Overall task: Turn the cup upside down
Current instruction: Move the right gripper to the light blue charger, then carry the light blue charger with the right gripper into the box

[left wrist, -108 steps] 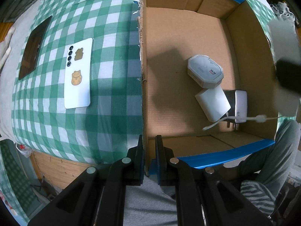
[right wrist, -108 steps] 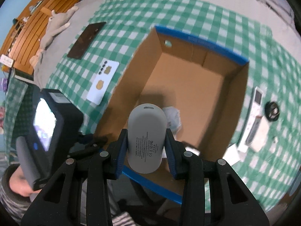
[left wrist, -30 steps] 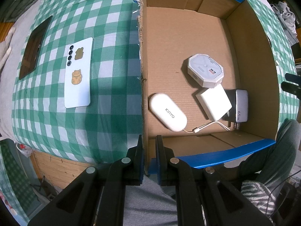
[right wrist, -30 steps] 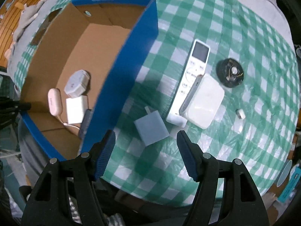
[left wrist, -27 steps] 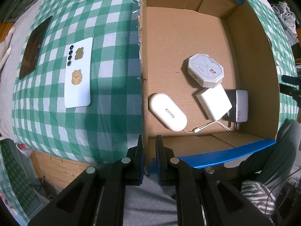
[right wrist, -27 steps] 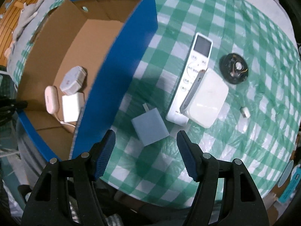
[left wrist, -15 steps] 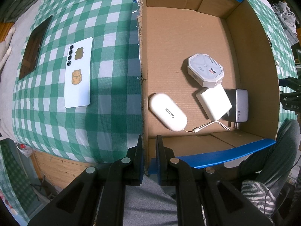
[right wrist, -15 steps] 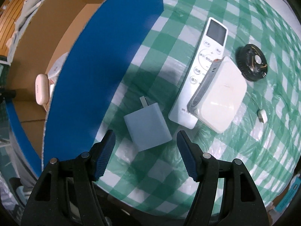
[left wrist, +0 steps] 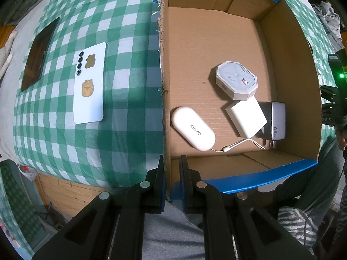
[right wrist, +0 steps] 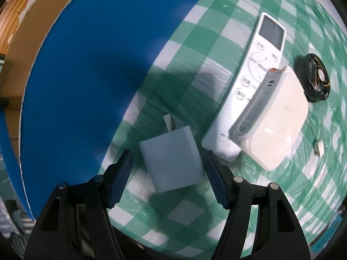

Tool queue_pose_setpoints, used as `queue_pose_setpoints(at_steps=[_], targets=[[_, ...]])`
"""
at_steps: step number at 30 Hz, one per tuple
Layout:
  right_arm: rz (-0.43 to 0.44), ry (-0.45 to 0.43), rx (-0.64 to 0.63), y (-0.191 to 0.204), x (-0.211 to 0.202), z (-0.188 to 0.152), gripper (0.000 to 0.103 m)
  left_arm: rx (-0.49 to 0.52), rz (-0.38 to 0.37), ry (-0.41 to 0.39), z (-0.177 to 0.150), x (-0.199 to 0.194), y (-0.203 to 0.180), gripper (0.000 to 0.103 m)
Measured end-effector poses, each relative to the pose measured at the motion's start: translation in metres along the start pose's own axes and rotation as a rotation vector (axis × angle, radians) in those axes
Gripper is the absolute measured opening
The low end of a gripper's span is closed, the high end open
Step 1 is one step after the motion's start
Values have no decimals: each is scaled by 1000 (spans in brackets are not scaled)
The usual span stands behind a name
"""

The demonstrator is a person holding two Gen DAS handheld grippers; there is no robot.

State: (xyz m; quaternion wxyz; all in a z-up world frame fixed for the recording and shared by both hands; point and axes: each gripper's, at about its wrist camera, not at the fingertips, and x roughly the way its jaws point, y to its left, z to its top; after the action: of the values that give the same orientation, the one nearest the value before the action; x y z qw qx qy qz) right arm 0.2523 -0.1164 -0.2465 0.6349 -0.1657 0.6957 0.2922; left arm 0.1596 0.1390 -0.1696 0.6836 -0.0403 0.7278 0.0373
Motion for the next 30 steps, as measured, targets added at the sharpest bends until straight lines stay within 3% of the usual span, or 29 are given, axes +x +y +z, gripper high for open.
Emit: queue_pose_setpoints(at_steps=[4,5,6,7,17,30], targets=[[-38,20,-19,13,8,8,70,1,2,1,0,0,0,9],[-47,25,-27,16,10,8,67,2,2,0,-1,0,0,9],[-62,36,-40,20,13,8,53,1,0,1,-1,0,0,9],[-73,59,-45,24,18,8,51,0,-3,0,-1,1,0,9],[-71,28,42,38,21,2,50,0,-4,1,-2,2,-1,9],[-33,-2,123,9,-24,-17,50,-1,-2,1,-3,2,0,9]])
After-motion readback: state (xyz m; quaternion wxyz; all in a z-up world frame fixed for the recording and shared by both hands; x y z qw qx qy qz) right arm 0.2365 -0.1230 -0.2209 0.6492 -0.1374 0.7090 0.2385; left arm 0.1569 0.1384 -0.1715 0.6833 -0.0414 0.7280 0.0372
